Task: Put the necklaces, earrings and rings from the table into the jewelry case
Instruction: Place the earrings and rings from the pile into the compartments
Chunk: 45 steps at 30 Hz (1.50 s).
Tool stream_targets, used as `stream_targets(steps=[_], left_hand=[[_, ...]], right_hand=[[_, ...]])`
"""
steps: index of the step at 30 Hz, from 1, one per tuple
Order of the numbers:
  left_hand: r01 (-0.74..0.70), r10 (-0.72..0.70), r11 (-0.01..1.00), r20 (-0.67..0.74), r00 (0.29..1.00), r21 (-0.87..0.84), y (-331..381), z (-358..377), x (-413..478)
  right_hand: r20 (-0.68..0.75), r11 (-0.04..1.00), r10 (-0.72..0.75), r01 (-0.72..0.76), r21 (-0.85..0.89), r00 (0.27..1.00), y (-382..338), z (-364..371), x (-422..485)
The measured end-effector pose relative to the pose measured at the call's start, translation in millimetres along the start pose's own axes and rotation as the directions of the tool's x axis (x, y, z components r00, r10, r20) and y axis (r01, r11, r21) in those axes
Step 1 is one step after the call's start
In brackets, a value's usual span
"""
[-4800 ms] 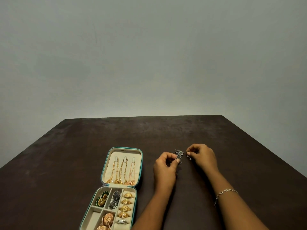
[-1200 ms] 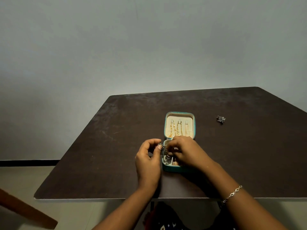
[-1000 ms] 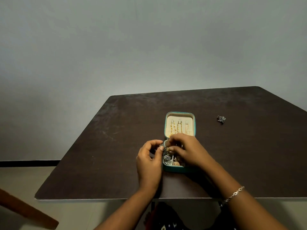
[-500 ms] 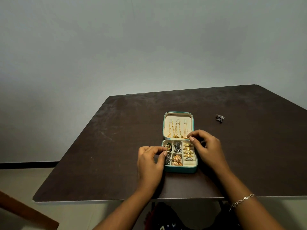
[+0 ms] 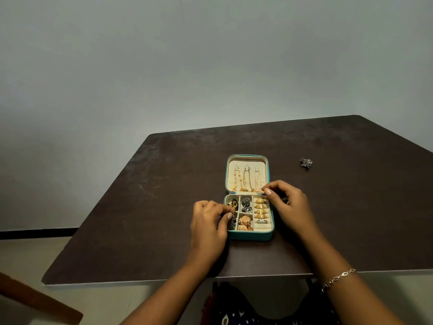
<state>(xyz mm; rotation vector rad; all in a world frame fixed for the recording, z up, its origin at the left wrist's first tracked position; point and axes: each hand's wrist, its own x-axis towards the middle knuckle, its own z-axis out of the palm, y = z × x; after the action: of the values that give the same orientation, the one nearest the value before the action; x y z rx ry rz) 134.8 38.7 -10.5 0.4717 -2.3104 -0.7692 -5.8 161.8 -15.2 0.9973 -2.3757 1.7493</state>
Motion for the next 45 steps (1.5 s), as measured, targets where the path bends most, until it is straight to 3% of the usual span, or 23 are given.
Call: stream_targets(steps=[11,18,21,25,29,33,38,42,45], left_hand=[[0.002,0.000,1.000,-0.060,0.998,0.024,-4.4,6.8,-3.3],[-0.106,0.123,0.973,-0.069,0.990,0.207,-7.5,11.2,-8.7],[-0.130,0.167,0.941,-0.094,0.981,0.311,-5.0,11.8,-10.3],[-0.168,0.242,0.905,-0.146,0.959,0.391,-3.7,10.7,-12.3],[-0.223,0.317,0.883,-0.172,0.933,0.414,9.6,14.9,-14.5],[-0.292,0.374,0.875,-0.155,0.915,0.386,31.7,30.5,-18.3],[-0.379,0.423,0.884,-0.127,0.897,0.273,61.9,62.4,-21.6],[-0.499,0.520,0.833,-0.029,0.854,0.239,84.8,97.0,-16.5],[-0.482,0.497,0.841,0.000,0.867,0.245,94.8,121.9,-5.2]], right_hand=[[0.029,1.000,0.021,-0.020,-0.012,0.999,1.2,0.5,0.3],[0.046,1.000,0.019,-0.018,-0.016,0.999,4.4,1.6,1.6],[0.082,0.992,0.075,-0.083,0.095,0.994,4.7,0.0,2.0],[0.231,0.967,0.096,-0.145,0.209,0.968,1.8,-14.7,2.4],[0.265,1.000,0.021,-0.017,-0.018,0.964,7.2,-42.9,3.9],[0.274,0.963,-0.049,0.118,-0.243,0.961,22.4,-74.5,4.4],[0.244,0.938,-0.031,0.113,-0.328,0.969,47.6,-113.3,5.8],[0.203,0.936,0.022,0.051,-0.348,0.979,63.5,-130.8,14.9],[0.161,0.939,0.056,0.003,-0.344,0.985,69.8,-134.8,25.9]])
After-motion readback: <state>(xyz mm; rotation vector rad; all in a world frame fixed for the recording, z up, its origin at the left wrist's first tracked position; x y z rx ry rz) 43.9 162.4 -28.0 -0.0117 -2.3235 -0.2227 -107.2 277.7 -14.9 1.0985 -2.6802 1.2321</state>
